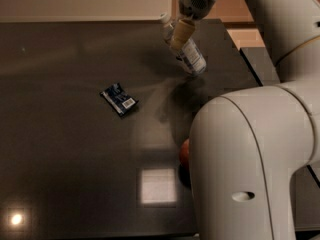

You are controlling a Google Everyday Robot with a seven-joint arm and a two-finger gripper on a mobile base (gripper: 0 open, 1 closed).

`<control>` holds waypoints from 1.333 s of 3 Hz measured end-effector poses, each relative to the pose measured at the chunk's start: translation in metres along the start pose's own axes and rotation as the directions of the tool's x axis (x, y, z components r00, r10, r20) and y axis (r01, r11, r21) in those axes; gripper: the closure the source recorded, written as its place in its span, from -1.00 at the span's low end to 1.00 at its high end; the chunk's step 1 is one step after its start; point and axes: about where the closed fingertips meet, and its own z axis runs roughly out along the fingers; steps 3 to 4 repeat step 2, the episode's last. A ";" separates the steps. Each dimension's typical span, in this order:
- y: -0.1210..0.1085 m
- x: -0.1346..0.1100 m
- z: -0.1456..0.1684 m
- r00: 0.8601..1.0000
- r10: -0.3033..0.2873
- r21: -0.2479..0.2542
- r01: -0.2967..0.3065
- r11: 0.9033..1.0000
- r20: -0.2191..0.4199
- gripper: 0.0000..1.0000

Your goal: Knock blue plastic bottle over

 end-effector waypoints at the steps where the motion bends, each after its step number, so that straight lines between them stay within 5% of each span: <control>1: -0.016 -0.010 0.012 1.000 -0.002 0.044 0.000 0.999 0.030 -1.00; 4: -0.016 -0.010 0.012 1.000 -0.002 0.044 0.000 0.999 0.030 -1.00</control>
Offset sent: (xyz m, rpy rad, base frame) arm 0.0073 0.0043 -0.0010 0.0108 -0.0199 -0.0049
